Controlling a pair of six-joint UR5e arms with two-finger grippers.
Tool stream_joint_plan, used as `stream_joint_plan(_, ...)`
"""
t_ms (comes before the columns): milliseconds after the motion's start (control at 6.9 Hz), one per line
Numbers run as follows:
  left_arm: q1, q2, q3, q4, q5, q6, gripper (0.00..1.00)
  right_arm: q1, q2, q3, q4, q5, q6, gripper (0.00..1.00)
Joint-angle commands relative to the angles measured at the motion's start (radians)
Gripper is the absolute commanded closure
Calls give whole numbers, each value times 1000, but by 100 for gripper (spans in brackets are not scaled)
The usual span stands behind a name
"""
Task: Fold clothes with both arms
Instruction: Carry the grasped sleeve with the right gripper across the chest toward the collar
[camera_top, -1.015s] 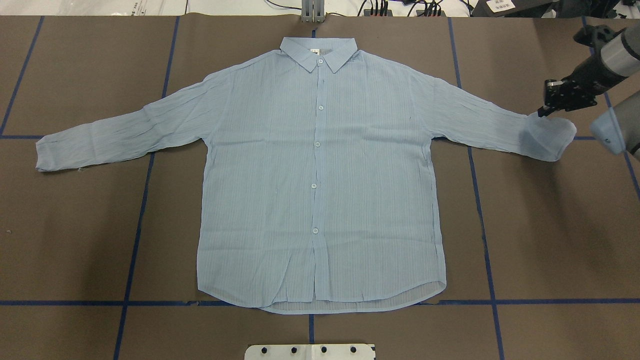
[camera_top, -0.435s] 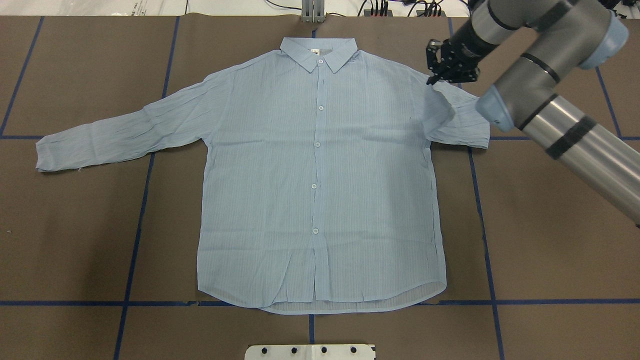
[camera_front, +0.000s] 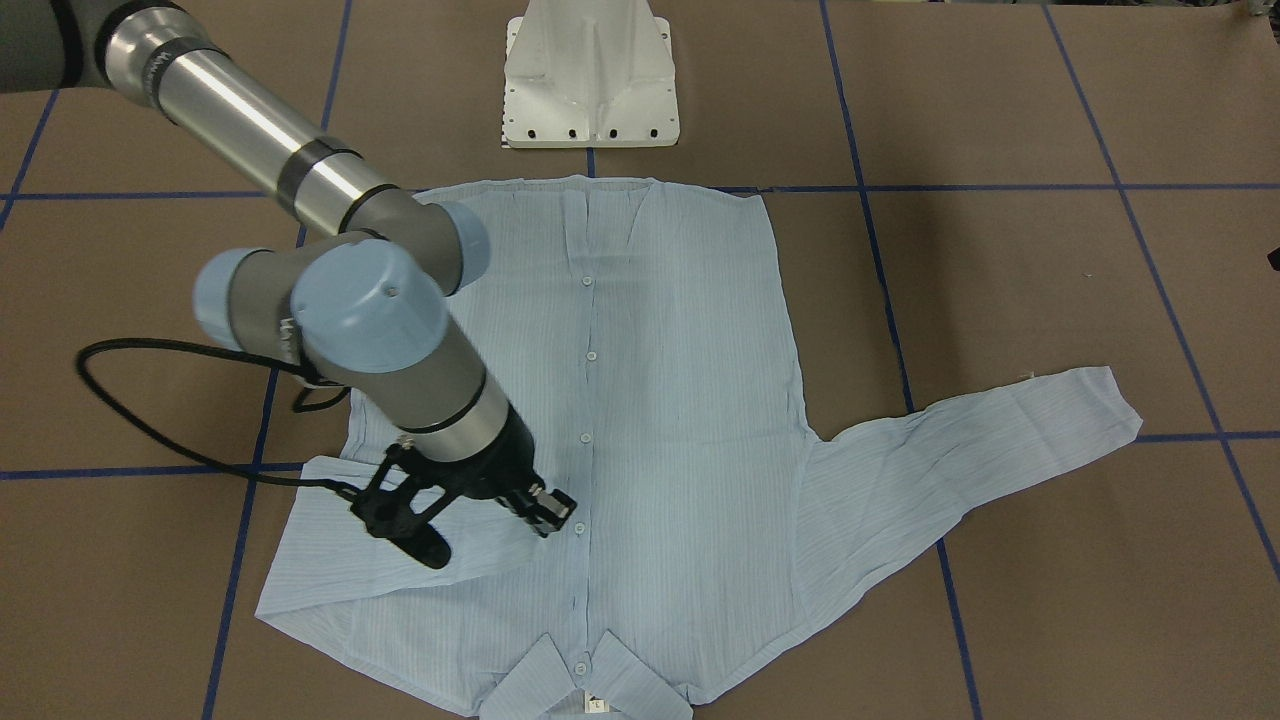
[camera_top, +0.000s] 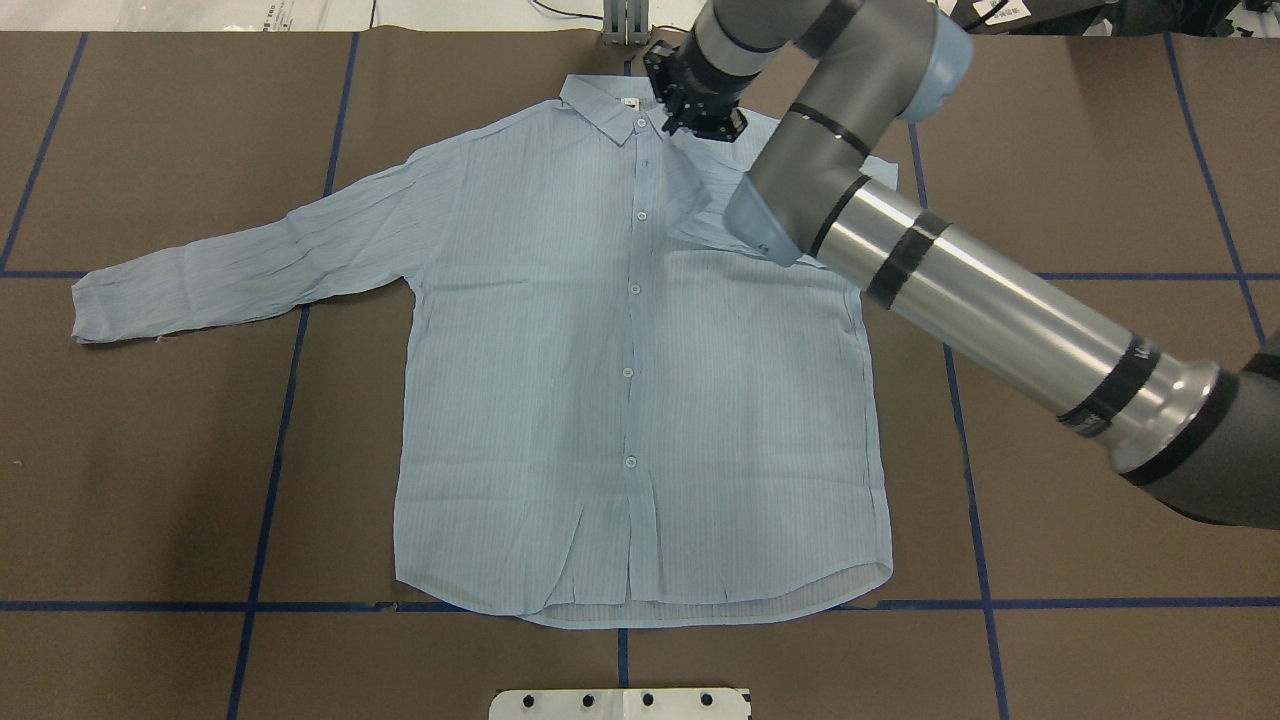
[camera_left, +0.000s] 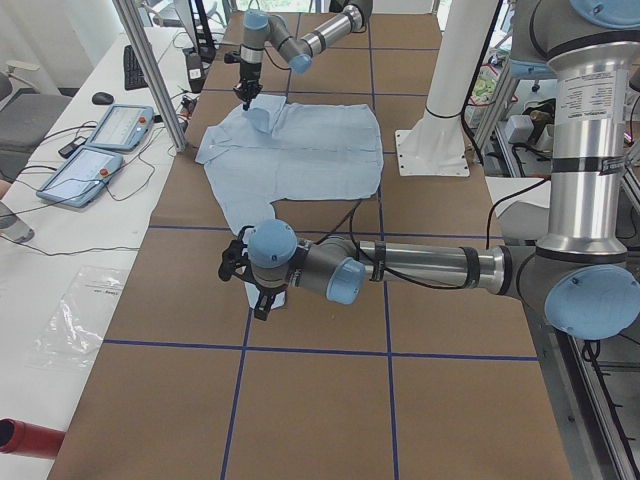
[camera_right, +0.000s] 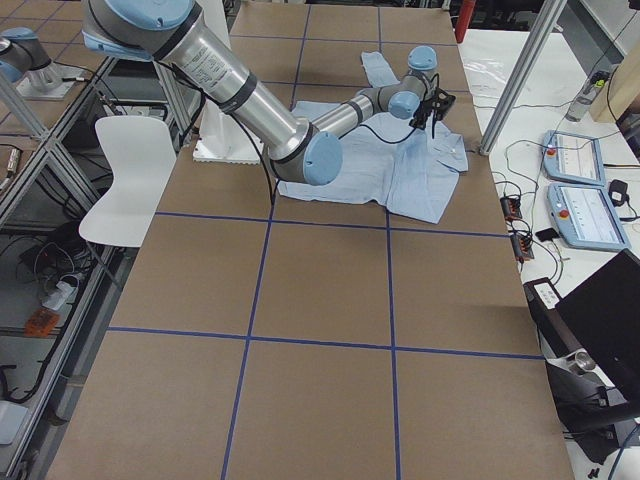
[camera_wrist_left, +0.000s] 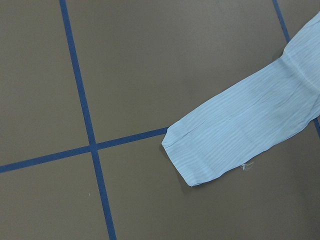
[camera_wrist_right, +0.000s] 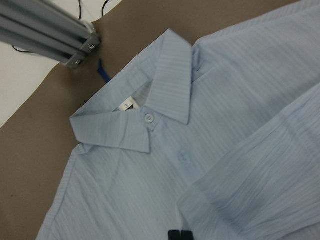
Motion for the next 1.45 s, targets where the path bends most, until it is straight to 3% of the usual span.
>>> stream_joint_plan(0, 0, 1, 0, -1, 1, 1, 0, -103, 119, -152, 106, -157, 107, 100)
stream_joint_plan(435, -1, 2, -11, 1, 1, 0, 0, -141, 130, -165, 106, -206, 110, 100)
stream_joint_plan(580, -1, 10, -22, -1, 1, -2, 0, -161, 131, -168, 106, -220, 121, 20)
stream_joint_plan(725, 0, 13, -25, 1, 1, 0, 0, -202, 166, -177, 106, -290, 152, 2)
stream_joint_plan(1305, 11, 5, 2, -1, 6, -5, 0, -198, 170, -150, 104, -275, 161, 1)
